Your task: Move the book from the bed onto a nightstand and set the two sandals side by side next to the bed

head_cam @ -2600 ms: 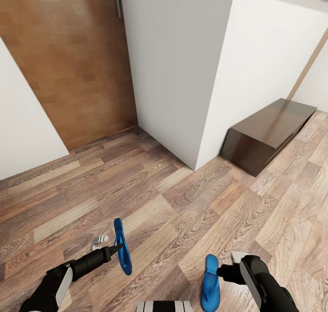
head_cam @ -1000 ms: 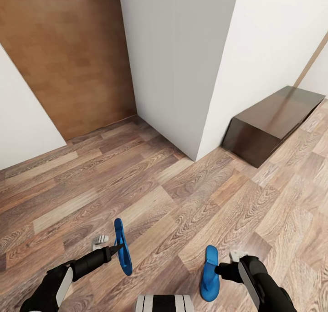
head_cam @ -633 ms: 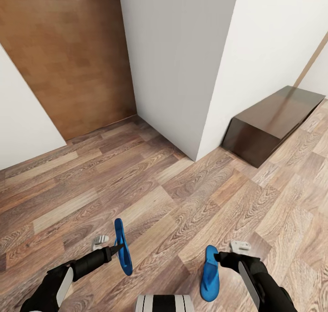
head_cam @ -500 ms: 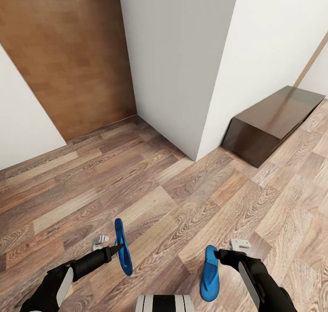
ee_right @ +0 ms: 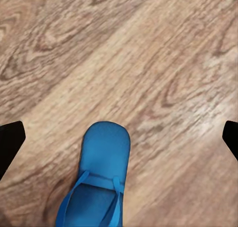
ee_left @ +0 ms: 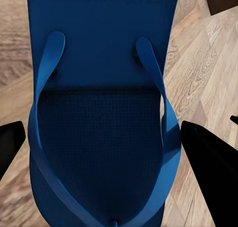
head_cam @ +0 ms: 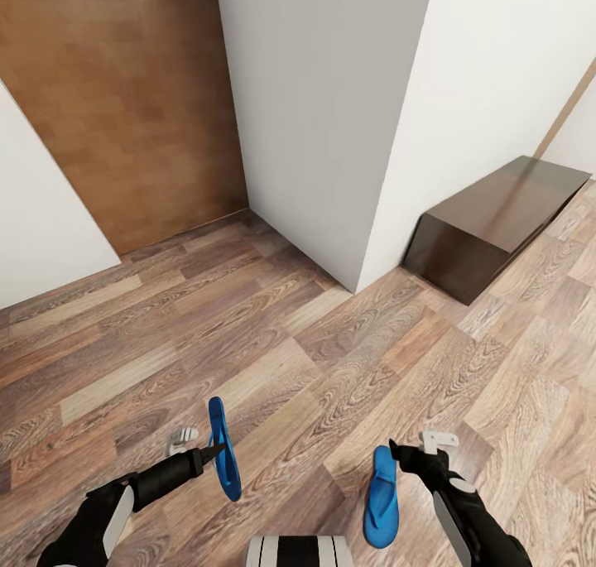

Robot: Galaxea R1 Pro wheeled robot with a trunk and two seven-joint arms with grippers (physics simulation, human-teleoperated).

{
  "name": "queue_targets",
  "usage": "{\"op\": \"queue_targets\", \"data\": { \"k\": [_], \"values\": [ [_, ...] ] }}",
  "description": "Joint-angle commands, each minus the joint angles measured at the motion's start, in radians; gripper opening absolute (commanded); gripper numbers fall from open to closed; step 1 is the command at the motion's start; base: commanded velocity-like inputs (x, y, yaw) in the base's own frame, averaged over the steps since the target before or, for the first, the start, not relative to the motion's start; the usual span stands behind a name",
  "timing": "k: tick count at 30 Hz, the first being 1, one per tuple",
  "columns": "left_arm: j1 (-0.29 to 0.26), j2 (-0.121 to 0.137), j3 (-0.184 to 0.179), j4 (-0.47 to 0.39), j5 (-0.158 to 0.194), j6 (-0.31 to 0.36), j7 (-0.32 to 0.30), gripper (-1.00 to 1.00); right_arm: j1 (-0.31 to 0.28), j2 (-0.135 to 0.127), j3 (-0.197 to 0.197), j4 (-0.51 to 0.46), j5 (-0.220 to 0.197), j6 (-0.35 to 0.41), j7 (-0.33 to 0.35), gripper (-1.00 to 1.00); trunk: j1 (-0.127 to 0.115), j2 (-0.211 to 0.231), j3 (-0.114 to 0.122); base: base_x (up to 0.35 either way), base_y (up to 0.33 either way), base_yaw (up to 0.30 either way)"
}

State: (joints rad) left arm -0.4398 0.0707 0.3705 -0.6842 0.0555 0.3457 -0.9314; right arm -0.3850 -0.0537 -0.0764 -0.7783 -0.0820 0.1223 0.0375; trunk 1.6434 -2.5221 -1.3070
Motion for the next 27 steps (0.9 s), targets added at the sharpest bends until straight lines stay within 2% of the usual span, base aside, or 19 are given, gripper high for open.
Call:
{"op": "queue_targets", "data": {
  "k": [1, 27],
  "values": [
    [0.000, 0.000, 0.001, 0.000, 0.006, 0.010, -0.003, -1.00, 0.000, 0.000, -0.002, -0.001, -0.009, 0.004, 0.004, 1.00, 0.000, 0.000, -0.001, 0.000, 0.000, 0.000],
    [0.000, -0.002, -0.001, 0.000, 0.004, 0.010, -0.003, -1.00, 0.000, 0.002, 0.000, 0.006, -0.008, 0.000, 0.002, 1.00, 0.011, -0.006, -0.097, 0.000, 0.000, 0.000]
  ]
}}
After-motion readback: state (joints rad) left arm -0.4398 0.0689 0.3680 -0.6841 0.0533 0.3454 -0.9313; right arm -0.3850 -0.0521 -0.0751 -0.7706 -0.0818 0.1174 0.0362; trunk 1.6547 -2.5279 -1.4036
